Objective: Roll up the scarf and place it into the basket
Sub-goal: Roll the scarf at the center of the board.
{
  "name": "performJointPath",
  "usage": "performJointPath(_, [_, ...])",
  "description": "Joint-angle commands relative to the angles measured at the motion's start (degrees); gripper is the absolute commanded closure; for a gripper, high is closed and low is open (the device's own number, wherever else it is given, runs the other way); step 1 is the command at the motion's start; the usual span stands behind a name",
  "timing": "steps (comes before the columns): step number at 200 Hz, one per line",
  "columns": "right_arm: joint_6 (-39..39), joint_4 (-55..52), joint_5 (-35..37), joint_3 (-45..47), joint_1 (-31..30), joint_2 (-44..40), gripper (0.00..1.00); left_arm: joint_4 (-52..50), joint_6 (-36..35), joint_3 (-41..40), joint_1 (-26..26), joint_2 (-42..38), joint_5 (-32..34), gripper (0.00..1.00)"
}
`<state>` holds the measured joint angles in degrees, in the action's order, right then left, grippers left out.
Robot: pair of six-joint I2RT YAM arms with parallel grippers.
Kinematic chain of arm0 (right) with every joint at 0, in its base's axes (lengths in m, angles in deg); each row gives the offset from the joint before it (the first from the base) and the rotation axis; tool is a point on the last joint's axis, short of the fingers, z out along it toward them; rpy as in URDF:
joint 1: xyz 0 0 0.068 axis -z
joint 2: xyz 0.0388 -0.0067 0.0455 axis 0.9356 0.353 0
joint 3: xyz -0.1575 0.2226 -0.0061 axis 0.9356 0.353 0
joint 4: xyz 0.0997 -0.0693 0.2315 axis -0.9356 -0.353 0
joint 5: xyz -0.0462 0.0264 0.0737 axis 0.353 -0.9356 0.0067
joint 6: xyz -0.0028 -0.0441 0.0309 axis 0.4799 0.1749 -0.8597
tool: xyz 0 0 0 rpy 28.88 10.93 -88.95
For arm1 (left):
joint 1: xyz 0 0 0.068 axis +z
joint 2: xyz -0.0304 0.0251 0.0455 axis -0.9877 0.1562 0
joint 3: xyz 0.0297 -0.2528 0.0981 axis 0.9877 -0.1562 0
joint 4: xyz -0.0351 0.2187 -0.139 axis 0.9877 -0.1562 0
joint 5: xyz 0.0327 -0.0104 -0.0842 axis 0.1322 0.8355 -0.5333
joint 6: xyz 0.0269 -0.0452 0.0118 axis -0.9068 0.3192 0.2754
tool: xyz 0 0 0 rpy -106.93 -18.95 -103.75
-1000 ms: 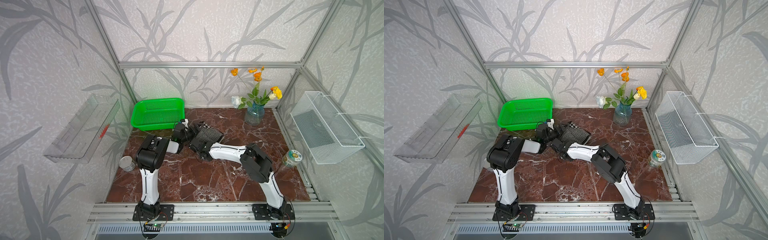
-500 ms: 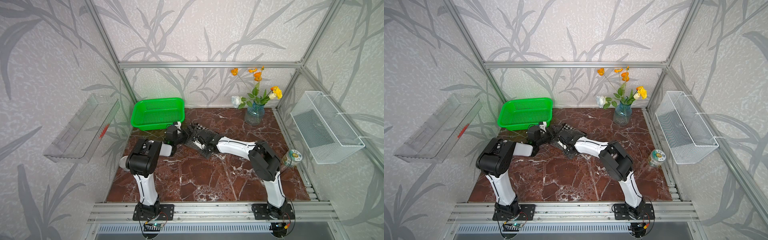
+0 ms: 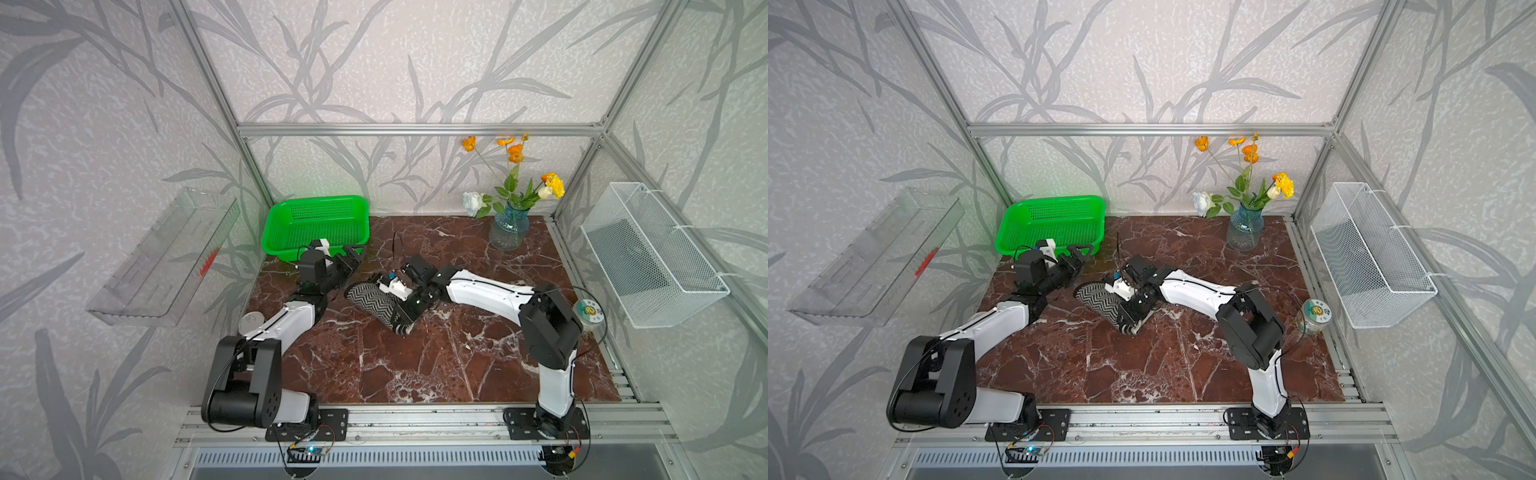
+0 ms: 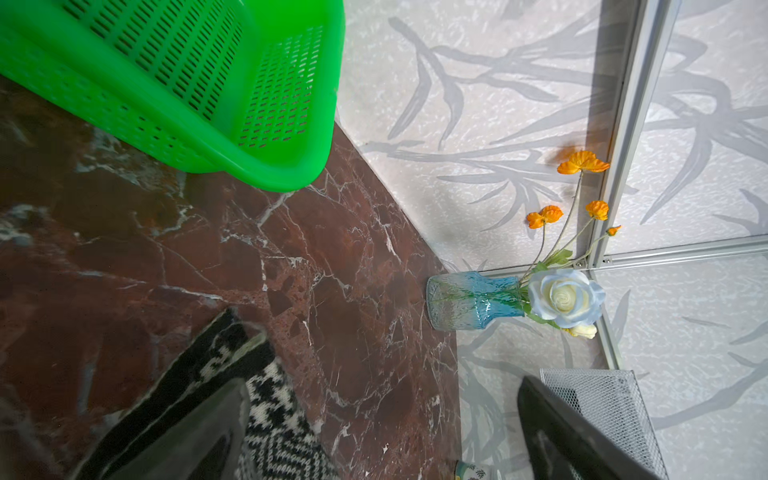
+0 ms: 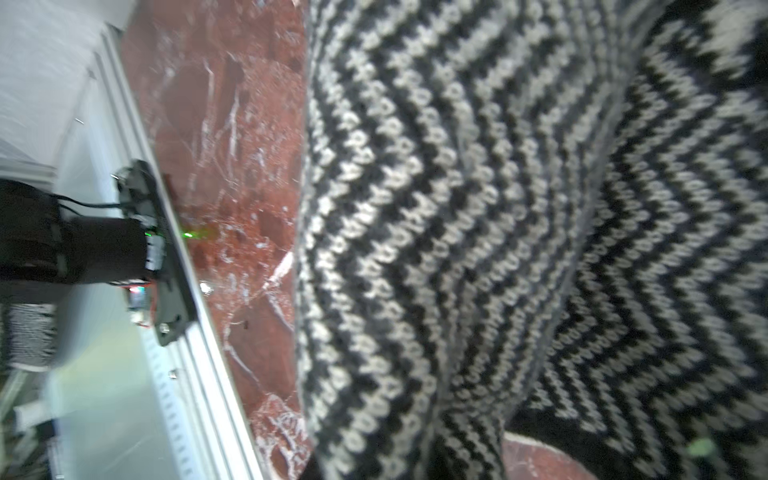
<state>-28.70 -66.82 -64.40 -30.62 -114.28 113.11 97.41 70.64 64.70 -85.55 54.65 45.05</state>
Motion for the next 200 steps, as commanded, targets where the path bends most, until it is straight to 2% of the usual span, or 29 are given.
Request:
performJointPath(1, [-7.4, 7.0, -12.2, 2.4, 3.6, -1.3, 0.80, -11.7, -6.3, 0.4, 0.1, -5.0, 4.5, 0.00])
performJointPath(30, [-12.6, 12.8, -18.4, 4.1, 7.9, 1.5, 0.79, -12.3, -8.2, -1.9, 0.1, -7.2, 1.9, 0.00])
performJointPath(66, [-20.3, 22.9, -23.4, 7.9, 12.4, 4.5, 0.79, -8.1, -8.1, -6.9, 0.1, -9.1, -0.7, 0.00])
performJointPath(101, [-21.4, 25.0, -25.0, 8.1, 14.8, 8.2, 0.75, -4.1, -8.6, -10.1, -1.3, -8.6, -2.4, 0.00])
performJointPath(139, [-33.3, 39.8, -28.9, 11.1, 16.6, 13.8, 0.75, -4.7, -11.2, -7.5, -7.7, -4.0, -0.7, 0.00])
performJointPath(172, [-33.0, 39.8, -28.6, 11.3, 16.9, 14.8, 0.73, -5.8, -10.7, -3.7, -11.0, 3.5, 3.0, 0.00])
performJointPath(200, [-33.3, 40.2, -28.9, 11.5, 17.1, 15.2, 0.72, -0.3, -7.6, -2.9, -11.8, 10.7, 3.8, 0.00])
